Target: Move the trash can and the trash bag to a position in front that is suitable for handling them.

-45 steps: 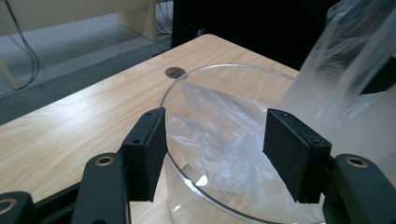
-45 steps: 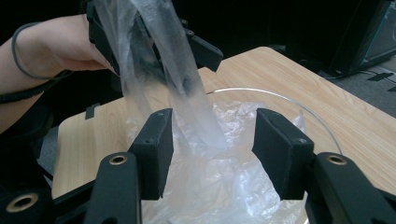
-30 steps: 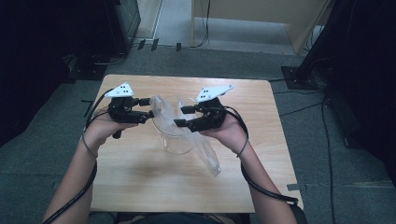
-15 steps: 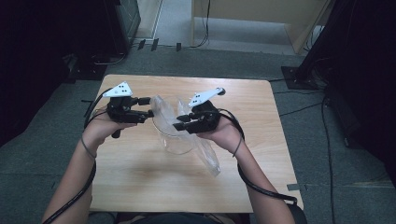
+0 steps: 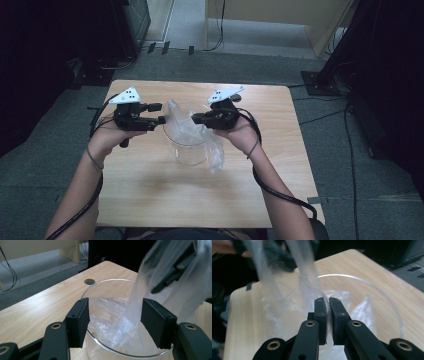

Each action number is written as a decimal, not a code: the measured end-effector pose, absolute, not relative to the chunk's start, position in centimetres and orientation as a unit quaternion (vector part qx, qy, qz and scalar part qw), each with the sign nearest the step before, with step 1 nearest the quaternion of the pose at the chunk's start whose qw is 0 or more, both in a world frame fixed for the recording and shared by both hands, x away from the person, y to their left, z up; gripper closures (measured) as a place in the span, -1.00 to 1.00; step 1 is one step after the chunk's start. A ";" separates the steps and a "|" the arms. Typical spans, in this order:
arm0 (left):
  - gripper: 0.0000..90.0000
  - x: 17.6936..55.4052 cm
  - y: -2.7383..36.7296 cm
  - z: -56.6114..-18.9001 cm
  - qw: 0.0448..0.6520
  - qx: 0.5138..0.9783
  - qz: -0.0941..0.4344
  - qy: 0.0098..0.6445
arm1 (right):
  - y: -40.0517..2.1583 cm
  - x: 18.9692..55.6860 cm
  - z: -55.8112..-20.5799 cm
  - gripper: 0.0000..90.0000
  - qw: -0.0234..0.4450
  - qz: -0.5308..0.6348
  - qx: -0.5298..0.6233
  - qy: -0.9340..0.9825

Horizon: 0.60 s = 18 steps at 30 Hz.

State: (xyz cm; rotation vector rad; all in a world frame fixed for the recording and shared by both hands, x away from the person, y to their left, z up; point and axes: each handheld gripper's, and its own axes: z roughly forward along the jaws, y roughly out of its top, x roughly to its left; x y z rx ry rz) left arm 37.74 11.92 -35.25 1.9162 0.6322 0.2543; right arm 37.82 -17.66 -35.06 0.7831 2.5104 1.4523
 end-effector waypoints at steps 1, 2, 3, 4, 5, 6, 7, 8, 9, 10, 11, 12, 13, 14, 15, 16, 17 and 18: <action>-0.13 37.7 11.9 -35.2 0.527 0.800 0.106 0.265 | -17.8 38.0 -35.1 0.90 0.072 0.485 0.265 0.830; -0.13 37.6 11.9 -35.1 0.528 0.800 0.106 0.265 | -18.0 38.2 -35.2 0.90 0.076 0.488 0.270 0.827; -0.13 37.6 11.9 -35.0 0.529 0.800 0.107 0.264 | -18.2 38.3 -35.2 0.90 0.078 0.491 0.273 0.824; -0.13 37.6 11.9 -35.0 0.529 0.800 0.107 0.264 | -18.4 38.4 -35.3 0.90 0.081 0.494 0.278 0.820; -0.13 37.5 11.9 -34.8 0.529 0.800 0.108 0.261 | -18.6 38.5 -35.4 0.90 0.083 0.496 0.283 0.816; -0.13 37.4 11.9 -34.8 0.530 0.800 0.110 0.260 | -18.8 38.6 -35.5 0.90 0.085 0.498 0.288 0.814; -0.13 37.4 11.9 -34.8 0.530 0.800 0.110 0.260 | -19.0 38.7 -35.5 0.90 0.088 0.500 0.293 0.811; -0.13 37.3 11.9 -34.6 0.531 0.799 0.110 0.259 | -19.2 38.8 -35.6 0.90 0.090 0.503 0.299 0.806; -0.13 37.2 12.0 -34.5 0.531 0.799 0.113 0.257 | -19.3 38.9 -35.6 0.90 0.093 0.505 0.302 0.803; -0.13 37.2 11.9 -34.4 0.532 0.799 0.113 0.257 | -19.5 38.9 -35.7 0.90 0.097 0.507 0.307 0.800; -0.13 37.1 11.9 -34.3 0.533 0.799 0.112 0.255 | -19.7 39.0 -35.7 0.89 0.102 0.511 0.312 0.795; -0.13 37.0 11.9 -34.2 0.533 0.800 0.112 0.252 | -20.0 39.2 -35.8 0.89 0.104 0.516 0.319 0.788; -0.13 36.9 11.8 -34.2 0.533 0.800 0.111 0.251 | -20.2 39.3 -35.9 0.88 0.105 0.521 0.327 0.781; -0.13 36.9 11.7 -34.1 0.534 0.801 0.110 0.249 | -20.4 39.5 -35.9 0.88 0.104 0.525 0.334 0.776; -0.13 36.8 11.6 -34.1 0.534 0.801 0.108 0.246 | -20.5 39.6 -36.1 0.88 0.102 0.528 0.339 0.772; -0.13 36.7 11.5 -34.0 0.535 0.803 0.106 0.242 | -20.6 39.7 -36.2 0.88 0.104 0.528 0.343 0.770; -0.13 36.6 11.3 -34.0 0.536 0.803 0.104 0.239 | -20.7 39.8 -36.3 0.88 0.106 0.528 0.347 0.768; -0.13 36.6 11.1 -34.0 0.536 0.804 0.102 0.237 | -20.7 39.9 -36.4 0.88 0.107 0.529 0.349 0.767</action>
